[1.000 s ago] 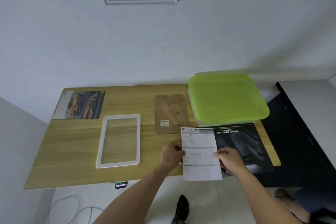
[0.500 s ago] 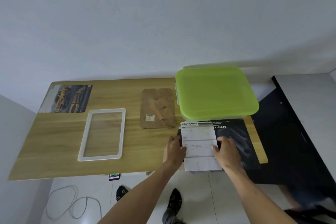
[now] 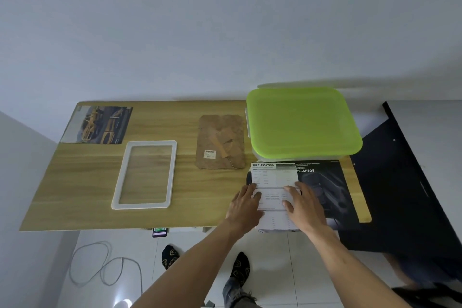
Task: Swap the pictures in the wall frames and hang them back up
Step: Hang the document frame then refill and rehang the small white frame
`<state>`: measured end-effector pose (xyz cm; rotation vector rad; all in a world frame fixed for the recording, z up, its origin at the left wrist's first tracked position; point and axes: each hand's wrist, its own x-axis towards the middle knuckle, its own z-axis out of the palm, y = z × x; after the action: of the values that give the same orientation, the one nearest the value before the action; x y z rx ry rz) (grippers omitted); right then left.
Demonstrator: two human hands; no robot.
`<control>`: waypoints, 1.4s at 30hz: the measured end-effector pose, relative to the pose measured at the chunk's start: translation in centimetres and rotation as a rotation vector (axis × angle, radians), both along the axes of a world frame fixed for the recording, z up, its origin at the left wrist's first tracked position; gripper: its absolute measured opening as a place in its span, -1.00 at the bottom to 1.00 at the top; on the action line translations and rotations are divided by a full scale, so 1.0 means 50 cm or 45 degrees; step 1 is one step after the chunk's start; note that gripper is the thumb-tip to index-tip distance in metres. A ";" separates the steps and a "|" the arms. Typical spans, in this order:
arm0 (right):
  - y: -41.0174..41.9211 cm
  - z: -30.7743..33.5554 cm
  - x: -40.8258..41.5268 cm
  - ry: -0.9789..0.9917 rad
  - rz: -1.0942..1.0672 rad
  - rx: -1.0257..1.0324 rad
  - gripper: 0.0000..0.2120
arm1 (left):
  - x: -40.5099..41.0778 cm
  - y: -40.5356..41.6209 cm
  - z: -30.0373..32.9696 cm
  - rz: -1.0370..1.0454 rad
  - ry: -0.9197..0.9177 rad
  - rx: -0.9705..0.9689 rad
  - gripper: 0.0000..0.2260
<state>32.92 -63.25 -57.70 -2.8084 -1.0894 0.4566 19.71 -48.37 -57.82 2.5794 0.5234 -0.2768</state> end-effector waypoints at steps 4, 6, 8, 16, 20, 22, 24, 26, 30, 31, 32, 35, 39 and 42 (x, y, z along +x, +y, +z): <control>0.005 0.004 -0.005 -0.073 0.007 0.024 -0.58 | -0.006 0.011 0.007 0.001 -0.033 -0.065 -0.51; 0.012 0.006 -0.008 -0.144 0.050 0.085 -0.59 | -0.016 0.026 0.013 0.018 -0.097 -0.090 -0.51; 0.029 0.018 -0.016 -0.198 0.116 0.153 -0.61 | -0.029 0.047 0.022 0.073 -0.180 -0.089 -0.56; 0.227 0.052 -0.093 -0.136 0.286 0.408 -0.71 | -0.128 0.232 0.057 0.364 -0.266 -0.012 -0.60; 0.379 0.066 -0.150 -0.078 0.331 0.459 -0.72 | -0.214 0.363 0.072 0.450 -0.241 0.046 -0.60; 0.448 0.078 -0.179 -0.037 0.327 0.449 -0.72 | -0.251 0.427 0.078 0.502 -0.228 0.070 -0.61; 0.528 0.090 -0.215 -0.024 0.341 0.433 -0.70 | -0.291 0.503 0.080 0.567 -0.206 0.076 -0.62; 0.592 0.095 -0.242 -0.006 0.378 0.413 -0.69 | -0.319 0.562 0.084 0.604 -0.186 0.089 -0.63; 0.742 0.097 -0.300 0.021 0.473 0.352 -0.64 | -0.380 0.700 0.075 0.639 -0.140 0.134 -0.63; 0.776 0.096 -0.314 0.044 0.491 0.333 -0.63 | -0.394 0.732 0.070 0.645 -0.126 0.159 -0.63; 0.809 0.095 -0.329 0.068 0.509 0.314 -0.62 | -0.406 0.762 0.063 0.654 -0.110 0.172 -0.63; 0.898 0.085 -0.372 0.113 0.564 0.245 -0.60 | -0.435 0.840 0.048 0.683 -0.079 0.173 -0.63; 1.001 0.069 -0.424 0.159 0.623 0.144 -0.50 | -0.452 0.927 0.020 0.658 -0.038 0.238 -0.56; 1.060 0.047 -0.451 0.144 0.654 0.093 -0.44 | -0.465 0.965 -0.006 0.663 0.024 0.243 -0.43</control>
<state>10.36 -10.27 -55.33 -2.3831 -1.7574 0.5902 -3.53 -0.10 -58.11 2.5037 1.2474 -0.0719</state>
